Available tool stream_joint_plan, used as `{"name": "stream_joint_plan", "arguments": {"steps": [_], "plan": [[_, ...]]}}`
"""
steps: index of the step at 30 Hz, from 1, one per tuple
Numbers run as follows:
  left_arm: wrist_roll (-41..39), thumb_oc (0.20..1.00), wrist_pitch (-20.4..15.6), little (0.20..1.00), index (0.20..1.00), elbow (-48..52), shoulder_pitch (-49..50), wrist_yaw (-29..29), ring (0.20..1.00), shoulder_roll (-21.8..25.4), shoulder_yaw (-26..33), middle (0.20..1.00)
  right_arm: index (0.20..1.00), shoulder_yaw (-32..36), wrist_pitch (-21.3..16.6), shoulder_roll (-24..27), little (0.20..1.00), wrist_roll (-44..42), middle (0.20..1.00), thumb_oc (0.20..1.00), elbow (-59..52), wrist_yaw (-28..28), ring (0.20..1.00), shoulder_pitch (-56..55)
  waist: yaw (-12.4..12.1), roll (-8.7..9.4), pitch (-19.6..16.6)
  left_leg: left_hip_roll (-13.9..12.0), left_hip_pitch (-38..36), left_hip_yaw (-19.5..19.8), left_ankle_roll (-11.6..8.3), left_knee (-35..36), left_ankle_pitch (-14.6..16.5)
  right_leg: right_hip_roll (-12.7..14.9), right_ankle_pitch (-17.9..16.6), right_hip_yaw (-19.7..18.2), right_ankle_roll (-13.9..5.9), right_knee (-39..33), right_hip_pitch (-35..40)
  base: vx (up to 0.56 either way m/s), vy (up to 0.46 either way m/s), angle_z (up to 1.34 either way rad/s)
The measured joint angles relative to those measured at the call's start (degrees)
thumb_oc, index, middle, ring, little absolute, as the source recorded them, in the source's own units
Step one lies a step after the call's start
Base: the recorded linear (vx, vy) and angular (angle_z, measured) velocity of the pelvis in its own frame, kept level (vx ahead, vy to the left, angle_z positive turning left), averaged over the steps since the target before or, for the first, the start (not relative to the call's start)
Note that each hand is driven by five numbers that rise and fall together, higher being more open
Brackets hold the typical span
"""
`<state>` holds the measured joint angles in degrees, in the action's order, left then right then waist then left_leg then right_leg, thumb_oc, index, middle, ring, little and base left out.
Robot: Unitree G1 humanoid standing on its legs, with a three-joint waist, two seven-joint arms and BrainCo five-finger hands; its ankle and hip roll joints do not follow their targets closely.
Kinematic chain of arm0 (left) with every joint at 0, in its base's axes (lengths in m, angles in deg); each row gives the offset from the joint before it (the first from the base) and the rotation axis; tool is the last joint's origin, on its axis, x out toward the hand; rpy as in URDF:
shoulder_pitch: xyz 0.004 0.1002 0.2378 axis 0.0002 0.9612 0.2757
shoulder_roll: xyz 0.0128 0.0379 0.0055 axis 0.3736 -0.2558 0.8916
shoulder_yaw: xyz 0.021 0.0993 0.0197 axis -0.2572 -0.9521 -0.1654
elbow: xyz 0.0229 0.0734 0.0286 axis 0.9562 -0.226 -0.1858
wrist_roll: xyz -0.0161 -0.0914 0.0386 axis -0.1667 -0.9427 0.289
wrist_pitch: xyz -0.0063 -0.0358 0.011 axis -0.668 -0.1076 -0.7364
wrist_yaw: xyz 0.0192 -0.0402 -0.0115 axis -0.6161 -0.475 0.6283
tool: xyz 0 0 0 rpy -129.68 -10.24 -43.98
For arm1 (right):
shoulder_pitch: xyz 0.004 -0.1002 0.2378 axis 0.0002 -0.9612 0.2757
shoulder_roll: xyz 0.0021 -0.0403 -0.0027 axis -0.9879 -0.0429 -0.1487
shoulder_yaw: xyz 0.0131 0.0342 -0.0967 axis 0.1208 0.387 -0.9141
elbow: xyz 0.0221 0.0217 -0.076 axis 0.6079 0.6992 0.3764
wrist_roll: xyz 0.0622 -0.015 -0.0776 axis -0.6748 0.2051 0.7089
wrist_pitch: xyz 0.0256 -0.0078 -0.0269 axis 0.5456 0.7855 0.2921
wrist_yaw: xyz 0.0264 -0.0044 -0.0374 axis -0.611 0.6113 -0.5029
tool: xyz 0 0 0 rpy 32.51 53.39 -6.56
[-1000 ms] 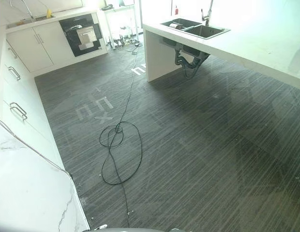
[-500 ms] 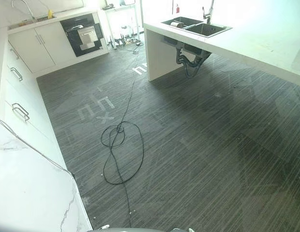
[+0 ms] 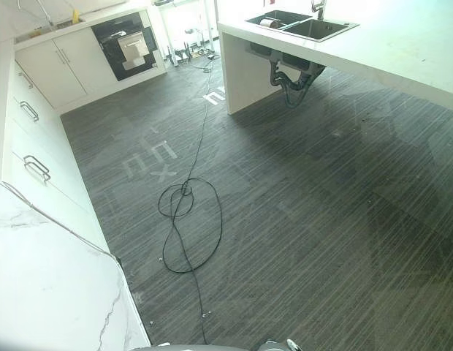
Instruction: Place the dishes in the dishwasher.
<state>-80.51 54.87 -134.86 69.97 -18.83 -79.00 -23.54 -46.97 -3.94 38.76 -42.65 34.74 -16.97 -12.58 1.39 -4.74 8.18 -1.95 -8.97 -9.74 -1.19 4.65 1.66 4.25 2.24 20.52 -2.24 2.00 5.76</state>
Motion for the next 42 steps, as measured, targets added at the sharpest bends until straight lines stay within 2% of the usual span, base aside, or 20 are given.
{"name": "stream_joint_plan", "arguments": {"steps": [7, 11, 13, 17, 21, 24, 27, 28, 29, 30, 31, 32, 34, 35, 37, 38, 39, 40, 41, 42], "plan": [[-0.12, 1.000, 1.02, 1.000, 1.000, -0.18, -0.35, 0.08, 1.000, 0.42, 0.10, 1.000, 1.000, -0.20, 0.48, -1.15, 1.000, -1.64, 1.000, 1.000, -0.10, -0.10, 1.000, 0.13, -0.03, 2.13, -0.54, 0.06, -0.28, 0.00, 0.03, -0.12, -0.03, 0.05, -0.02, 0.04, 0.01, 0.05, 0.20, 0.00, 0.000, 0.00], [-4.82, 1.000, -0.54, 1.000, 1.000, 5.54, -0.21, 0.67, 1.000, 1.39, 0.71, 1.000, 1.000, -0.93, 0.88, -0.25, 1.000, -4.50, 1.000, 1.000, -5.04, -0.31, 1.000, -0.41, -0.23, 2.41, -0.67, 0.10, -0.59, 0.30, 0.24, -0.73, -0.19, 0.00, -0.09, -0.13, -0.05, 0.09, 0.60, -0.03, -0.049, -0.01], [-5.47, 1.000, -3.67, 1.000, 1.000, 15.06, -0.59, 1.06, 1.000, 3.58, 0.18, 1.000, 1.000, -2.61, -1.87, 2.20, 1.000, -4.83, 1.000, 1.000, -11.69, -2.28, 1.000, 0.33, -0.19, 2.16, -0.77, 0.01, -0.78, 0.50, 0.55, -0.80, -0.56, -0.14, -0.23, -0.10, 0.09, 0.12, 0.89, -0.02, -0.054, 0.02], [-7.33, 1.000, -9.63, 1.000, 1.000, 20.98, -3.66, 1.79, 1.000, 3.78, -0.66, 1.000, 1.000, -2.48, -7.23, 1.97, 1.000, -8.51, 1.000, 1.000, -14.57, -5.99, 1.000, 6.28, -0.74, 1.46, -1.59, -0.52, -1.07, 1.26, 0.35, -0.54, -0.68, -0.83, -0.53, 0.34, 0.30, -0.95, 2.11, 0.06, -0.092, 0.09], [-7.28, 1.000, -10.37, 1.000, 1.000, 21.33, -3.35, 2.00, 1.000, 1.74, -2.14, 1.000, 1.000, -2.28, -8.32, -0.23, 1.000, -10.31, 1.000, 1.000, -16.29, -5.70, 1.000, 7.12, -0.72, 1.00, -1.76, -1.02, -1.00, 1.48, -0.35, -0.80, -0.85, -1.33, -0.34, 0.75, 0.81, -0.83, 2.27, 0.02, -0.083, 0.07], [-7.32, 1.000, -10.38, 1.000, 1.000, 20.63, -1.69, 1.46, 1.000, 1.28, -1.97, 1.000, 1.000, -2.49, -8.38, -0.65, 1.000, -10.10, 1.000, 1.000, -16.93, -5.67, 1.000, 1.74, -0.26, 1.08, -1.49, -1.46, -0.38, 1.54, -0.66, -2.24, -1.00, -1.80, 0.45, 0.63, 1.07, -0.36, 2.13, 0.05, -0.160, 0.04], [-7.35, 1.000, -10.92, 1.000, 1.000, 20.33, -2.08, 0.94, 1.000, 1.22, -0.97, 1.000, 1.000, -2.50, -8.34, -0.66, 1.000, -10.09, 1.000, 1.000, -17.13, -5.63, 1.000, 1.31, 0.02, 2.81, -0.44, -1.33, 3.49, 1.62, -1.89, -9.16, -1.22, -1.76, 2.31, -0.56, 1.78, 0.59, 1.18, 0.06, -0.154, 0.16], [-8.59, 1.000, -12.29, 1.000, 1.000, 20.76, -2.61, 0.86, 1.000, 1.06, 1.40, 1.000, 1.000, -2.52, -8.10, -0.93, 1.000, -10.26, 1.000, 1.000, -19.84, -5.38, 1.000, 1.90, -0.19, 5.89, 1.54, -0.72, 12.54, 1.47, -5.63, -24.32, -3.64, -0.64, 3.57, -3.04, 4.41, 2.59, -0.94, 0.14, -0.086, 0.41], [-9.64, 1.000, -13.11, 1.000, 1.000, 21.86, -2.54, 0.85, 1.000, 1.24, 2.76, 1.000, 1.000, -2.45, -8.08, -1.10, 1.000, -10.35, 1.000, 1.000, -22.79, -5.37, 1.000, 1.97, -0.36, 7.35, 3.16, -1.47, 20.20, 1.46, -7.62, -36.81, -7.01, 0.07, 3.70, -3.47, 5.72, 3.78, -1.45, 0.26, 0.016, 0.40], [-9.66, 1.000, -13.06, 1.000, 1.000, 21.91, -1.65, 0.95, 1.000, 1.64, 2.65, 1.000, 1.000, -2.51, -8.07, -1.36, 1.000, -10.64, 1.000, 1.000, -23.53, -5.21, 1.000, 2.14, -0.71, 7.72, 3.74, -2.29, 23.94, 0.44, -6.23, -41.84, -6.24, 0.02, 3.74, -2.96, 5.83, 3.59, -0.91, 0.25, 0.040, 0.19], [-9.62, 1.000, -13.04, 1.000, 1.000, 22.27, -0.22, 1.26, 1.000, 2.06, 2.64, 1.000, 1.000, -2.56, -7.94, -1.71, 1.000, -11.46, 1.000, 1.000, -24.60, -4.80, 1.000, 2.23, -1.47, 7.74, 4.02, -2.80, 25.34, -3.11, -5.06, -36.59, -5.37, -0.41, 4.03, -2.78, 5.22, 3.02, -0.97, 0.48, 0.147, 0.07], [-9.59, 1.000, -13.14, 1.000, 1.000, 22.63, 0.42, 1.78, 1.000, 2.11, 2.38, 1.000, 1.000, -2.29, -8.00, -1.49, 1.000, -11.80, 1.000, 1.000, -24.87, -4.28, 1.000, 2.46, -1.68, 6.62, 4.29, -3.32, 24.54, -5.87, -5.08, -25.94, -5.55, -2.05, 4.09, -2.61, 4.39, -0.35, 0.21, 0.44, 0.152, -0.08], [-9.54, 1.000, -13.73, 1.000, 1.000, 23.86, 1.86, 1.98, 1.000, 2.47, 1.81, 1.000, 1.000, -3.19, -7.01, -1.54, 1.000, -12.45, 1.000, 1.000, -26.96, -2.84, 1.000, 2.88, -3.06, 3.20, 5.32, -4.43, 21.98, -6.90, -6.71, -5.45, -7.11, -6.26, 3.12, -2.47, 2.76, -3.04, 2.30, 0.53, 0.200, -0.19], [-9.54, 1.000, -14.16, 1.000, 1.000, 24.44, 2.50, 1.86, 1.000, 2.58, 1.93, 1.000, 1.000, -3.56, -6.94, -2.04, 1.000, -12.51, 1.000, 1.000, -28.03, -2.22, 1.000, 2.95, -4.36, 1.80, 6.14, -5.86, 20.83, -6.78, -7.12, 1.27, -7.97, -8.17, 3.34, -2.38, 2.85, -3.02, 3.40, 0.53, 0.275, -0.24], [-9.53, 1.000, -14.16, 1.000, 1.000, 24.65, 2.83, 1.48, 1.000, 2.59, 1.72, 1.000, 1.000, -4.45, -6.77, -2.57, 1.000, -12.50, 1.000, 1.000, -28.39, -1.31, 1.000, 1.74, -5.46, 2.40, 6.03, -6.29, 20.17, -8.64, -6.97, 0.84, -8.14, -9.00, 4.73, -2.42, 2.91, -3.00, 4.79, 0.45, 0.270, -0.20], [-9.50, 1.000, -14.16, 1.000, 1.000, 26.19, 3.24, 1.32, 1.000, 2.55, 1.71, 1.000, 1.000, -4.28, -6.82, -2.69, 1.000, -12.49, 1.000, 1.000, -28.43, -1.19, 1.000, 0.99, -5.54, 3.05, 6.11, -6.38, 19.33, -10.69, -5.93, 0.84, -8.07, -8.86, 7.23, -2.19, 0.41, -2.14, 5.40, 0.41, 0.220, -0.18], [-9.46, 1.000, -14.34, 1.000, 1.000, 27.76, 3.31, 1.22, 1.000, 2.63, 1.98, 1.000, 1.000, -4.36, -6.82, -2.69, 1.000, -12.49, 1.000, 1.000, -28.48, -1.19, 1.000, 0.68, -5.80, 2.88, 5.90, -6.77, 17.99, -10.86, -5.86, 0.85, -8.14, -8.41, 9.17, -1.93, -0.24, 1.09, 5.05, 0.44, 0.220, -0.29], [-9.27, 1.000, -14.41, 1.000, 1.000, 28.80, 3.22, 0.82, 1.000, 2.73, 2.52, 1.000, 1.000, -4.53, -6.76, -2.71, 1.000, -12.41, 1.000, 1.000, -28.61, -1.01, 1.000, 0.60, -5.69, 3.95, 6.12, -5.90, 16.58, -9.39, -5.68, 0.75, -8.23, -8.74, 8.56, -3.20, 3.56, 2.42, 5.32, 0.54, 0.280, -0.31], [-9.03, 1.000, -14.34, 1.000, 1.000, 29.40, 2.91, 0.69, 1.000, 2.73, 2.57, 1.000, 1.000, -4.45, -6.70, -2.93, 1.000, -12.39, 1.000, 1.000, -28.79, -0.34, 1.000, 0.68, -5.52, 3.50, 5.87, -5.15, 16.14, -8.83, -4.80, -0.62, -7.61, -9.05, 8.91, -3.63, 4.28, 2.37, 6.31, 0.47, 0.283, -0.44], [-8.79, 1.000, -13.98, 1.000, 1.000, 29.82, 2.20, 0.74, 1.000, 2.77, 3.05, 1.000, 1.000, -4.18, -6.57, -2.98, 1.000, -12.33, 1.000, 1.000, -29.84, 0.59, 1.000, 0.43, -6.15, 4.42, 6.17, -2.88, 16.57, -7.34, -1.98, -7.21, -5.80, -8.64, 10.58, -4.95, 3.62, 2.58, 7.61, 0.42, 0.321, -0.41]]}}
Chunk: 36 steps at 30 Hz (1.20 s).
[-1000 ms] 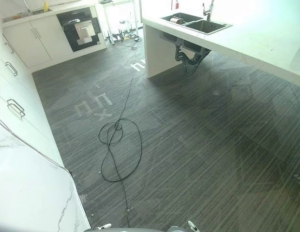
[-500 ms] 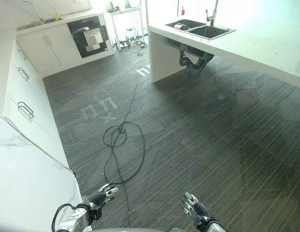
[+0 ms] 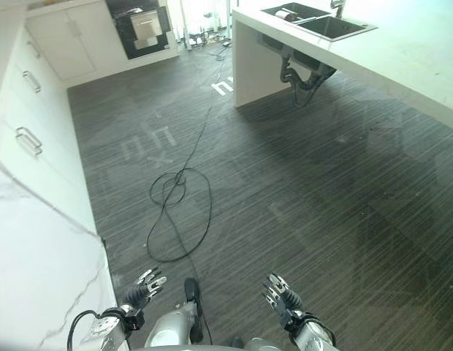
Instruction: Place the dishes in the dishwasher.
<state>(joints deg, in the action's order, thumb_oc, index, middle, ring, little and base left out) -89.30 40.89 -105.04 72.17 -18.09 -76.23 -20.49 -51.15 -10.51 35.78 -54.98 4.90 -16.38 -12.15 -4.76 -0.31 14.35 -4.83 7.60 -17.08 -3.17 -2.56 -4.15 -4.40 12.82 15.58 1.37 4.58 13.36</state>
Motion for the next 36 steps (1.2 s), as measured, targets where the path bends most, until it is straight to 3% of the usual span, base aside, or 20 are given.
{"name": "stream_joint_plan", "arguments": {"steps": [1, 3, 5, 7, 8, 9, 11, 12, 13, 14, 16, 18, 19, 23, 25, 26, 31, 33, 35, 36], "plan": [[0.37, 1.000, 0.17, 1.000, 1.000, 0.21, -0.20, 0.02, 1.000, 0.28, 0.65, 1.000, 1.000, 0.05, 0.35, -0.42, 1.000, 0.00, 1.000, 1.000, -1.39, 0.43, 1.000, -0.88, 0.06, 0.90, -0.56, 3.30, -0.60, -0.28, 3.20, -3.16, 1.40, 1.31, 0.96, 0.09, -2.16, 0.30, 1.45, 0.30, 0.292, -0.39], [0.75, 1.000, 0.11, 1.000, 1.000, 0.11, -0.10, -0.14, 1.000, 1.03, 0.83, 1.000, 1.000, -0.16, 0.44, -1.08, 1.000, 0.01, 1.000, 1.000, -4.15, 0.87, 1.000, -2.72, 1.38, -0.37, -1.69, 6.52, -5.96, -0.24, 13.80, -1.33, 1.21, 2.95, 1.59, -0.27, -6.25, 24.92, -5.65, 0.31, 0.304, -0.14], [2.16, 1.000, 0.06, 1.000, 1.000, 0.84, -1.35, -0.31, 1.000, 3.19, -0.86, 1.000, 1.000, -0.69, 0.26, -1.96, 1.000, -0.04, 1.000, 1.000, -9.48, 0.87, 1.000, -4.92, 3.33, 0.79, -2.42, 9.00, -8.55, 2.66, 15.90, -1.85, 3.95, 9.02, -3.14, -1.10, -8.14, 48.06, -15.31, 0.29, 0.262, 0.48], [4.11, 1.000, 0.05, 1.000, 1.000, 1.95, -2.82, -0.87, 1.000, 3.56, -3.65, 1.000, 1.000, -0.78, -0.36, -1.64, 1.000, -0.08, 1.000, 1.000, -10.04, 1.44, 1.000, -3.67, 4.00, -2.19, -3.41, 9.04, -9.98, 3.87, 16.26, -3.22, 6.29, 13.70, -5.45, -2.79, -9.08, 60.94, -24.09, 0.34, 0.155, 0.50], [4.25, 1.000, 0.19, 1.000, 1.000, 2.93, -2.75, -1.68, 1.000, 3.67, -4.32, 1.000, 1.000, -1.04, -0.49, -1.27, 1.000, -0.12, 1.000, 1.000, -10.23, 1.54, 1.000, -2.44, 4.10, -4.70, -3.47, 8.93, -11.75, 4.50, 16.06, -1.10, 7.12, 15.26, -5.00, -2.54, -8.66, 60.28, -28.72, 0.62, -0.050, 0.20], [4.22, 1.000, 1.01, 1.000, 1.000, 3.82, -3.80, -2.60, 1.000, 4.32, -4.49, 1.000, 1.000, -2.74, -0.54, -0.74, 1.000, -0.12, 1.000, 1.000, -10.71, 1.90, 1.000, -0.58, 5.49, -6.60, -3.00, 8.41, -14.72, 6.01, 14.85, 1.96, 7.17, 12.78, -1.98, -1.79, -7.20, 45.60, -32.95, 0.44, -0.105, 0.55], [4.22, 1.000, 1.09, 1.000, 1.000, 4.19, -5.74, -2.40, 1.000, 4.82, -4.43, 1.000, 1.000, -2.69, -0.81, -1.49, 1.000, -0.10, 1.000, 1.000, -12.99, 2.00, 1.000, -3.68, 7.94, -3.96, -2.87, 9.49, -17.99, 9.59, 12.72, 2.46, 8.32, 10.05, -3.62, -2.21, -7.02, 22.37, -31.34, 0.78, -0.301, 1.20], [4.28, 1.000, 1.31, 1.000, 1.000, 5.87, -5.28, -2.22, 1.000, 4.59, -3.11, 1.000, 1.000, -2.67, -1.04, -1.85, 1.000, -0.09, 1.000, 1.000, -12.94, 1.80, 1.000, -6.30, 9.10, -1.28, -3.51, 10.41, -19.18, 9.60, 8.12, 1.84, 13.44, 10.88, -5.95, -1.95, -8.27, 15.73, -33.95, 0.82, -0.323, 1.64], [4.26, 1.000, 1.30, 1.000, 1.000, 7.64, -4.86, -2.08, 1.000, 4.18, -1.88, 1.000, 1.000, -0.80, -1.88, -2.11, 1.000, -0.07, 1.000, 1.000, -14.27, 1.04, 1.000, -9.54, 10.06, 2.82, -4.06, 12.14, -17.63, 8.40, 6.88, -1.54, 17.00, 17.17, -9.17, 1.51, -10.45, 2.95, -35.93, 0.50, -0.186, 1.34], [4.27, 1.000, 1.73, 1.000, 1.000, 7.59, -4.09, -2.02, 1.000, 4.08, -3.13, 1.000, 1.000, 0.91, -1.76, -1.71, 1.000, -0.04, 1.000, 1.000, -13.65, 0.88, 1.000, -11.27, 9.81, 3.34, -3.67, 12.38, -19.24, 8.64, 7.84, -2.18, 17.82, 18.33, -10.37, 4.38, -10.16, -7.33, -35.71, 0.59, -0.253, 0.63], [4.26, 1.000, 2.70, 1.000, 1.000, 5.51, 0.14, -2.16, 1.000, 2.97, -3.01, 1.000, 1.000, 1.89, -1.80, 0.06, 1.000, -0.11, 1.000, 1.000, -9.90, 0.73, 1.000, -6.17, 10.23, 0.06, -1.37, 7.79, -28.97, 7.06, 5.11, -3.39, 20.00, 14.68, -14.65, 3.28, -4.95, 9.14, -36.21, 0.62, -0.298, -0.31], [4.25, 1.000, 2.40, 1.000, 1.000, 5.76, -0.40, -2.24, 1.000, 2.14, -2.97, 1.000, 1.000, 1.70, -1.61, 0.55, 1.000, 0.00, 1.000, 1.000, -10.02, 1.62, 1.000, -5.10, 10.65, 1.12, -2.68, 5.61, -30.98, 10.51, 2.38, -8.04, 21.11, 11.27, -16.23, -1.84, 0.76, 15.72, -31.84, 0.39, -0.237, 0.43], [4.26, 1.000, 2.69, 1.000, 1.000, 6.59, -0.70, -2.28, 1.000, 0.54, -3.27, 1.000, 1.000, 1.59, -1.49, 1.80, 1.000, 0.07, 1.000, 1.000, -10.27, 2.90, 1.000, -3.89, 10.83, -0.80, -3.13, 3.36, -30.39, 11.72, 0.18, -11.48, 18.87, 9.49, -12.97, -0.67, 2.74, 17.93, -30.65, 0.40, -0.320, 0.38], [4.20, 1.000, 2.42, 1.000, 1.000, 8.58, -0.30, -2.91, 1.000, 1.10, -1.81, 1.000, 1.000, 1.53, -1.49, 1.87, 1.000, 1.23, 1.000, 1.000, -15.15, 3.11, 1.000, -0.45, 9.74, 0.17, -3.09, 0.70, -15.36, 15.52, -3.94, -45.32, 1.22, 5.28, -5.65, -1.75, 6.36, 16.11, -22.36, 0.39, -0.257, -0.22], [4.21, 1.000, 2.35, 1.000, 1.000, 8.74, 0.08, -2.47, 1.000, 1.97, -1.75, 1.000, 1.000, 1.73, -1.42, 1.82, 1.000, 1.60, 1.000, 1.000, -14.61, 2.97, 1.000, -0.75, 8.11, 3.44, -2.21, 1.01, -1.10, 12.62, 0.77, -57.54, 4.23, 4.71, -5.28, -3.28, 6.23, 10.55, -15.60, 0.37, -0.055, -0.44], [4.21, 1.000, 2.29, 1.000, 1.000, 8.98, 1.19, -2.46, 1.000, 2.53, -1.80, 1.000, 1.000, 1.33, -1.33, 1.66, 1.000, 1.75, 1.000, 1.000, -14.46, 2.95, 1.000, -1.70, 6.49, 4.52, -2.29, 1.02, 4.03, 9.98, 3.18, -53.46, 6.47, 4.40, -4.83, -4.26, 5.37, 7.45, -12.51, 0.41, 0.053, -0.77], [4.26, 1.000, 2.40, 1.000, 1.000, 9.51, 5.53, -2.51, 1.000, 3.15, -2.57, 1.000, 1.000, -3.03, -0.36, 1.91, 1.000, 2.22, 1.000, 1.000, -14.56, 3.23, 1.000, -1.98, 3.78, 0.71, -1.71, 5.33, 9.78, 3.77, 3.11, 7.95, 4.46, -2.69, -2.25, -8.69, 1.51, -6.66, 7.89, 0.57, 0.192, -0.65], [4.26, 1.000, 2.14, 1.000, 1.000, 9.71, 7.05, -2.48, 1.000, 2.70, -2.82, 1.000, 1.000, -2.89, -0.44, 1.85, 1.000, 2.20, 1.000, 1.000, -14.45, 3.12, 1.000, -3.40, 2.15, 1.21, -2.20, 6.59, 9.56, 2.93, 3.93, 6.48, 4.30, -2.33, -0.58, -9.27, -1.30, -5.36, 11.96, 0.54, 0.291, -0.67], [4.27, 1.000, 2.20, 1.000, 1.000, 9.12, 6.78, -2.54, 1.000, 2.98, -2.77, 1.000, 1.000, -2.86, -0.46, 1.68, 1.000, 2.19, 1.000, 1.000, -14.01, 3.20, 1.000, -3.51, 2.70, 1.32, -2.74, 6.80, 7.81, 1.18, 12.85, -1.37, 3.12, -1.57, 2.01, -9.81, -5.52, 2.79, 13.24, 0.42, 0.267, -0.40], [4.31, 1.000, 2.31, 1.000, 1.000, 9.30, 5.78, -2.50, 1.000, 3.72, -2.83, 1.000, 1.000, -2.59, -0.39, 0.87, 1.000, 2.18, 1.000, 1.000, -14.02, 3.18, 1.000, -3.87, 2.94, 2.98, -3.04, 7.53, 5.62, 0.56, 14.39, -1.77, 2.20, 0.57, 1.29, -9.27, -6.66, 9.44, 11.86, 0.42, 0.281, -0.49]]}}
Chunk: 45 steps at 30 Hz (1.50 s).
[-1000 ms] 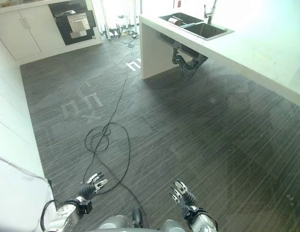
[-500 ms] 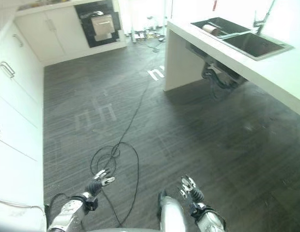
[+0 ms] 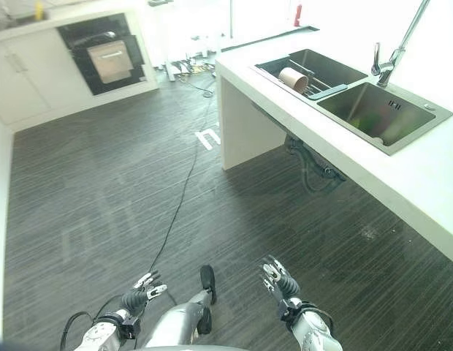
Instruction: Place the dishes in the dishwasher.
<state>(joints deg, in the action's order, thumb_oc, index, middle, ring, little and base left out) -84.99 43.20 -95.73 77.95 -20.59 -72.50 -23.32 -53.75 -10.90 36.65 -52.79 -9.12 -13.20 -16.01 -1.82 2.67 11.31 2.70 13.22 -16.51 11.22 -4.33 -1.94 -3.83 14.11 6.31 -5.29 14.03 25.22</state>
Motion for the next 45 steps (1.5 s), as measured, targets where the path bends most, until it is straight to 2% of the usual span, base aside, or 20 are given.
{"name": "stream_joint_plan", "arguments": {"steps": [2, 5, 6, 8, 10, 12, 14, 16, 18, 19, 21, 22, 24, 27, 30, 32, 34, 35, 39, 45], "plan": [[0.00, 1.000, -0.01, 1.000, 1.000, 0.39, -2.17, 0.03, 1.000, 1.47, 0.10, 1.000, 1.000, 1.95, -0.35, -0.83, 1.000, 0.00, 1.000, 1.000, -1.36, -0.13, 1.000, -0.59, -0.11, -1.28, -0.13, 0.30, -5.39, 3.11, 1.47, 0.05, -5.20, 3.48, 5.28, 2.39, -1.17, 9.60, -3.74, 0.32, 0.241, -0.82], [0.01, 1.000, -0.04, 1.000, 1.000, 0.29, -8.68, 0.12, 1.000, 2.53, 1.71, 1.000, 1.000, 2.00, -0.50, -1.84, 1.000, 0.06, 1.000, 1.000, -3.04, 0.07, 1.000, -1.88, 2.35, -0.84, -0.61, 3.23, -10.97, 4.94, 0.41, 2.99, -2.10, 6.08, 2.14, 1.99, -1.86, 22.17, -16.96, 0.35, 0.312, 0.17], [0.03, 1.000, -0.04, 1.000, 1.000, -0.13, -10.89, 0.12, 1.000, 2.21, 0.78, 1.000, 1.000, 2.16, -0.52, -2.86, 1.000, 0.06, 1.000, 1.000, -2.75, 0.55, 1.000, -3.15, 3.57, -1.37, -0.54, 4.06, -12.73, 8.13, 1.33, -0.58, 1.83, 7.67, -5.10, 1.25, -2.12, 40.78, -24.74, 0.27, 0.217, 0.86], [0.11, 1.000, 0.36, 1.000, 1.000, 0.16, -9.90, -0.02, 1.000, 1.52, -1.14, 1.000, 1.000, 1.79, -1.07, -2.60, 1.000, 0.02, 1.000, 1.000, -2.83, 0.81, 1.000, -2.81, 3.70, -5.39, -0.57, 2.51, -16.05, 8.99, -0.13, 1.72, 1.55, 11.04, -3.97, 5.87, -1.21, 49.58, -34.54, 0.37, 0.080, 0.56], [-0.05, 1.000, 0.99, 1.000, 1.000, 0.77, -7.98, -0.09, 1.000, 1.66, -1.84, 1.000, 1.000, -0.12, -1.52, -1.19, 1.000, 0.02, 1.000, 1.000, -2.89, 1.12, 1.000, -3.02, 4.26, -7.15, -0.27, 1.80, -19.78, 10.74, -2.58, 4.60, 3.65, 9.46, -2.30, 6.71, -1.84, 34.56, -42.64, 0.54, -0.142, 0.38], [0.08, 1.000, 1.56, 1.000, 1.000, 0.05, -9.05, 0.63, 1.000, 2.88, -2.19, 1.000, 1.000, 0.41, -1.93, -1.28, 1.000, -0.07, 1.000, 1.000, -4.83, 0.89, 1.000, -5.35, 6.25, -3.34, 0.45, 3.72, -21.26, 13.68, -5.02, 4.38, 7.25, 8.63, -7.13, 5.81, -2.04, -2.25, -44.21, 0.58, -0.222, 1.07], [0.10, 1.000, 1.65, 1.000, 1.000, 0.00, -8.51, 0.60, 1.000, 2.87, -1.90, 1.000, 1.000, 2.56, -2.01, -1.23, 1.000, -0.10, 1.000, 1.000, -3.41, 0.55, 1.000, -6.49, 7.34, 0.48, 1.68, 5.27, -23.73, 12.80, -5.23, 2.49, 10.19, 14.55, -13.47, 10.64, -3.40, -17.65, -46.73, 0.37, -0.164, 0.86], [0.20, 1.000, 1.89, 1.000, 1.000, 0.20, -4.08, 0.47, 1.000, 2.29, -2.23, 1.000, 1.000, 3.05, -1.71, 0.22, 1.000, -0.26, 1.000, 1.000, -1.45, 0.56, 1.000, -4.53, 6.92, -1.13, 2.03, 2.34, -28.68, 9.11, -6.26, 0.25, 14.39, 15.65, -15.83, 16.31, -0.56, -5.26, -49.26, 0.30, -0.157, -0.13], [1.08, 1.000, 1.87, 1.000, 1.000, 0.44, -3.46, 0.11, 1.000, 1.71, -2.47, 1.000, 1.000, 2.12, -1.62, 0.39, 1.000, -1.21, 1.000, 1.000, -2.98, 0.99, 1.000, -2.72, 7.74, -0.43, 0.23, -0.27, -30.37, 10.78, -10.54, -6.32, 16.90, 10.86, -14.98, 8.85, 1.26, 5.87, -41.71, 0.28, -0.160, 0.40], [1.20, 1.000, 1.98, 1.000, 1.000, 0.09, -4.72, -0.19, 1.000, 0.31, -2.32, 1.000, 1.000, 2.29, -1.55, 1.09, 1.000, -1.19, 1.000, 1.000, -3.14, 1.47, 1.000, -1.51, 7.92, -0.65, 0.03, -0.95, -28.93, 10.85, -12.29, -12.37, 16.74, 9.67, -14.93, 8.06, 7.83, 3.92, -38.72, 0.16, -0.102, 0.56], [1.26, 1.000, 1.99, 1.000, 1.000, 1.86, -5.36, -0.17, 1.000, -0.55, -2.25, 1.000, 1.000, 2.39, -1.68, 1.65, 1.000, -1.20, 1.000, 1.000, -3.23, 1.92, 1.000, 1.69, 7.05, -1.62, -0.04, -2.84, -19.72, 9.97, -16.01, -33.23, 8.78, 7.96, -14.52, 7.17, 10.57, 0.72, -34.30, 0.19, -0.004, -0.21], [2.01, 1.000, 2.00, 1.000, 1.000, 3.12, -5.29, -0.26, 1.000, -0.39, -2.29, 1.000, 1.000, 0.23, -1.40, -0.39, 1.000, -1.17, 1.000, 1.000, -3.49, 1.62, 1.000, 1.06, 5.98, -1.69, 0.21, -2.51, -13.93, 11.40, -15.96, -42.17, 8.84, 6.64, -14.45, 5.24, 10.46, -2.03, -31.43, 0.23, 0.118, -0.96], [2.25, 1.000, 1.78, 1.000, 1.000, 5.08, -5.37, -0.19, 1.000, -0.05, -2.16, 1.000, 1.000, -0.93, -0.90, -2.43, 1.000, -1.14, 1.000, 1.000, -3.30, 0.94, 1.000, -0.92, 4.37, -2.04, 0.41, 0.54, -7.81, 12.93, -15.16, -37.38, 11.31, 5.56, -15.16, 2.64, 10.15, -6.95, -26.59, 0.17, 0.155, -1.00], [2.26, 1.000, 1.46, 1.000, 1.000, 5.12, -4.79, -0.01, 1.000, 1.32, -2.15, 1.000, 1.000, -2.92, 0.32, -2.31, 1.000, -1.04, 1.000, 1.000, -2.70, 0.96, 1.000, -5.29, 5.24, -4.50, 0.60, -3.89, -5.82, 14.16, -15.06, -13.53, 8.07, 1.67, -13.25, 2.01, 8.62, -13.01, -18.11, 0.21, 0.217, -0.75], [2.47, 1.000, 1.07, 1.000, 1.000, 4.30, -3.03, -0.02, 1.000, 0.28, -1.67, 1.000, 1.000, -2.85, 1.34, -1.54, 1.000, -1.12, 1.000, 1.000, -1.14, 1.32, 1.000, -6.06, 5.08, -4.82, 0.53, -6.52, -8.83, 23.77, -15.55, 6.88, 1.26, 0.48, -11.03, -2.74, 7.37, -13.98, -14.75, 0.19, 0.247, -0.75], [2.75, 1.000, 1.08, 1.000, 1.000, 4.35, -1.54, 0.18, 1.000, 0.24, -1.89, 1.000, 1.000, -0.56, 1.09, 1.20, 1.000, -1.17, 1.000, 1.000, -0.25, 1.27, 1.000, -8.06, 4.58, -4.86, 0.51, -8.14, -11.04, 18.50, -15.32, 4.81, 0.57, 2.37, -10.27, -2.84, 7.68, -14.12, -12.83, 0.11, 0.274, -0.41], [3.75, 1.000, 1.06, 1.000, 1.000, 4.37, -2.45, 0.56, 1.000, 0.90, -2.25, 1.000, 1.000, 2.42, -0.03, 2.34, 1.000, -1.27, 1.000, 1.000, -0.50, 1.34, 1.000, -8.15, 5.80, -5.23, 0.20, -8.65, -13.01, 12.31, -15.25, 4.29, -1.91, 4.51, -8.42, -1.25, 4.54, -13.03, -12.53, 0.08, 0.173, 0.21], [4.56, 1.000, 1.09, 1.000, 1.000, 4.69, -3.51, 0.59, 1.000, 2.14, -2.39, 1.000, 1.000, 3.62, -0.42, 1.56, 1.000, -1.63, 1.000, 1.000, -0.08, 1.26, 1.000, -6.95, 5.79, -3.61, 0.16, -6.31, -15.83, 11.43, -12.51, 8.45, -6.38, 7.52, -6.61, -0.11, 1.44, -9.01, -13.99, 0.08, 0.155, 0.26], [4.51, 1.000, 1.08, 1.000, 1.000, 1.97, -6.71, 0.04, 1.000, 6.16, -1.80, 1.000, 1.000, 3.99, -1.66, -2.52, 1.000, -1.65, 1.000, 1.000, -0.46, 0.46, 1.000, -1.52, 5.65, -3.00, -0.17, -2.66, -17.51, 7.76, -9.39, 9.19, -3.63, 13.70, -6.68, 2.35, -3.85, -8.41, -18.71, 0.02, 0.116, -0.29], [4.52, 1.000, 1.16, 1.000, 1.000, 2.34, -5.18, -0.07, 1.000, 4.94, -2.70, 1.000, 1.000, 4.30, -1.67, -1.73, 1.000, -1.65, 1.000, 1.000, 2.15, 0.68, 1.000, -1.92, 5.74, -2.84, -1.09, -2.38, -18.46, 5.63, -9.70, 9.14, -2.82, 13.97, -12.21, 0.46, -3.02, -10.34, -21.65, -0.01, 0.118, -0.29]]}}
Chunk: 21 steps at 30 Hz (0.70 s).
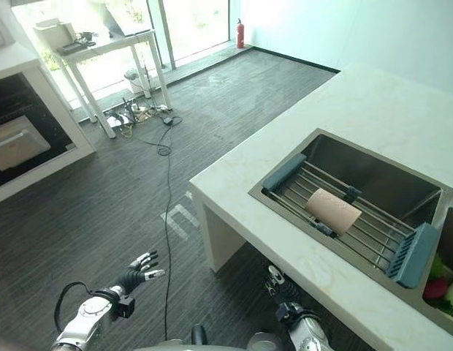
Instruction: Place the dishes in the dishwasher.
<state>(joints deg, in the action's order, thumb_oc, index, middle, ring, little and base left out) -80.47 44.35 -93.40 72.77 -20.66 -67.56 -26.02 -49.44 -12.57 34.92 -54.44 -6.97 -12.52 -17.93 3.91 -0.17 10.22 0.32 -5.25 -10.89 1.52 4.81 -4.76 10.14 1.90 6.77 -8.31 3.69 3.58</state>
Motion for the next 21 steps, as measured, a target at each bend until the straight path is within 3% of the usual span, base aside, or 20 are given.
{"name": "stream_joint_plan", "arguments": {"steps": [5, 7, 10, 12, 13, 14, 15, 16, 18, 19, 20, 21], "plan": [[-0.07, 1.000, -0.03, 1.000, 1.000, -0.35, -0.15, -0.81, 1.000, -0.08, 0.26, 1.000, 1.000, 0.36, -0.05, 0.40, 1.000, 0.51, 1.000, 1.000, 6.40, 1.13, 1.000, 0.18, -0.12, 0.35, -0.07, -0.53, -0.85, -3.03, -0.64, -0.01, 0.47, -0.72, -0.89, -2.26, 0.59, -0.34, -0.72, 0.00, 0.137, -0.35], [-0.11, 1.000, -0.69, 1.000, 1.000, -2.32, -1.05, -1.23, 1.000, -0.24, 0.21, 1.000, 1.000, 2.58, -0.71, -0.30, 1.000, 0.50, 1.000, 1.000, 13.28, 1.67, 1.000, 1.27, 0.09, 0.71, -0.19, -0.36, -1.00, -4.40, -0.22, 0.02, 1.02, -0.65, -2.90, -3.20, 0.11, -0.70, -1.07, 0.01, 0.136, -0.35], [-0.09, 1.000, -1.33, 1.000, 1.000, -5.41, -1.12, -1.56, 1.000, 0.12, 0.25, 1.000, 1.000, 5.24, -2.01, -0.15, 1.000, 0.44, 1.000, 1.000, 18.30, 2.63, 1.000, -0.35, 0.67, 2.40, -0.02, 0.04, -1.12, -6.51, 0.11, 0.01, 1.63, -0.61, -5.07, -3.31, -0.26, -0.96, -2.08, -0.03, 0.102, -0.37], [-0.10, 1.000, -1.74, 1.000, 1.000, -6.88, -1.16, -1.81, 1.000, 0.21, 0.24, 1.000, 1.000, 9.59, -3.56, -0.35, 1.000, 0.29, 1.000, 1.000, 23.15, 2.18, 1.000, 1.13, 0.23, 2.99, 0.30, -0.50, -0.59, -6.68, 0.64, 0.07, 2.39, -1.98, -10.93, -3.12, -3.31, -3.13, -4.18, -0.07, 0.030, -1.10], [-0.09, 1.000, -2.22, 1.000, 1.000, -6.93, -0.46, -2.08, 1.000, 0.82, 0.34, 1.000, 1.000, 9.58, -4.08, 0.05, 1.000, 0.27, 1.000, 1.000, 23.62, 1.61, 1.000, 1.82, -0.09, 3.26, 0.65, -0.53, -0.15, -7.61, 1.23, 0.44, 2.75, -1.68, -12.81, -1.41, -4.46, -6.43, -4.74, -0.09, -0.012, -1.46], [-0.12, 1.000, -2.56, 1.000, 1.000, -7.06, 0.15, -2.46, 1.000, 1.01, 0.69, 1.000, 1.000, 9.75, -4.67, 0.05, 1.000, 0.40, 1.000, 1.000, 24.56, 0.77, 1.000, 2.16, 0.19, 4.23, 0.58, -0.87, -0.04, -10.64, 1.53, 0.41, 2.39, -1.09, -9.44, 4.52, -3.63, -5.81, -5.31, -0.10, -0.033, -1.67], [-0.19, 1.000, -4.03, 1.000, 1.000, -6.96, 1.57, -2.96, 1.000, 1.13, 1.74, 1.000, 1.000, 10.04, -4.66, -0.12, 1.000, 0.50, 1.000, 1.000, 26.81, 0.07, 1.000, 2.98, -1.39, 4.53, 0.45, -2.33, 0.18, -15.40, 1.46, 0.42, 2.45, -0.48, -5.99, 13.23, -1.30, -2.87, -6.97, -0.05, -0.059, -1.92], [-0.40, 1.000, -4.36, 1.000, 1.000, -7.10, 2.75, -3.87, 1.000, 0.91, 2.90, 1.000, 1.000, 10.06, -4.67, 0.07, 1.000, 0.65, 1.000, 1.000, 27.85, -0.36, 1.000, 3.70, -2.99, 4.27, 0.54, -3.92, 0.07, -19.81, 1.05, 0.42, 2.76, 0.79, -5.65, 20.49, -1.42, 1.03, -8.78, -0.03, -0.094, -1.98], [-2.55, 1.000, -4.28, 1.000, 1.000, -7.02, 4.35, -5.16, 1.000, -0.57, 4.36, 1.000, 1.000, 10.08, -4.49, 0.67, 1.000, 1.70, 1.000, 1.000, 28.43, -0.82, 1.000, 3.50, -4.32, 3.47, 0.64, -5.35, -0.77, -24.08, 0.85, 0.41, 2.73, 6.74, -5.01, 28.45, -3.81, 5.65, -7.81, -0.02, -0.189, -1.42], [-2.80, 1.000, -4.27, 1.000, 1.000, -7.01, 4.53, -5.91, 1.000, -1.26, 5.25, 1.000, 1.000, 10.09, -4.53, 0.66, 1.000, 1.70, 1.000, 1.000, 28.56, -0.91, 1.000, 3.42, -5.08, 3.05, 0.46, -5.75, -0.94, -23.79, 0.64, 0.07, 2.91, 9.52, -4.97, 27.68, -3.83, 8.63, -7.03, 0.01, -0.301, -0.72], [-3.62, 1.000, -4.27, 1.000, 1.000, -7.01, 3.49, -6.29, 1.000, -1.31, 5.21, 1.000, 1.000, 10.08, -4.54, 0.60, 1.000, 1.64, 1.000, 1.000, 28.61, -1.24, 1.000, 3.11, -4.96, 2.72, 0.51, -6.24, -0.54, -21.21, 0.14, -0.37, 3.01, 10.51, -4.56, 23.05, -4.42, 9.41, -5.22, 0.07, -0.418, -0.24], [-4.38, 1.000, -4.29, 1.000, 1.000, -7.05, 2.44, -6.87, 1.000, -1.22, 5.19, 1.000, 1.000, 10.05, -4.63, 0.46, 1.000, 1.55, 1.000, 1.000, 28.66, -1.33, 1.000, 2.72, -4.99, 2.83, 0.38, -6.51, -0.21, -18.39, -0.73, -0.79, 2.84, 9.78, -4.08, 18.70, -5.07, 8.16, -3.51, 0.09, -0.431, 0.04]]}}
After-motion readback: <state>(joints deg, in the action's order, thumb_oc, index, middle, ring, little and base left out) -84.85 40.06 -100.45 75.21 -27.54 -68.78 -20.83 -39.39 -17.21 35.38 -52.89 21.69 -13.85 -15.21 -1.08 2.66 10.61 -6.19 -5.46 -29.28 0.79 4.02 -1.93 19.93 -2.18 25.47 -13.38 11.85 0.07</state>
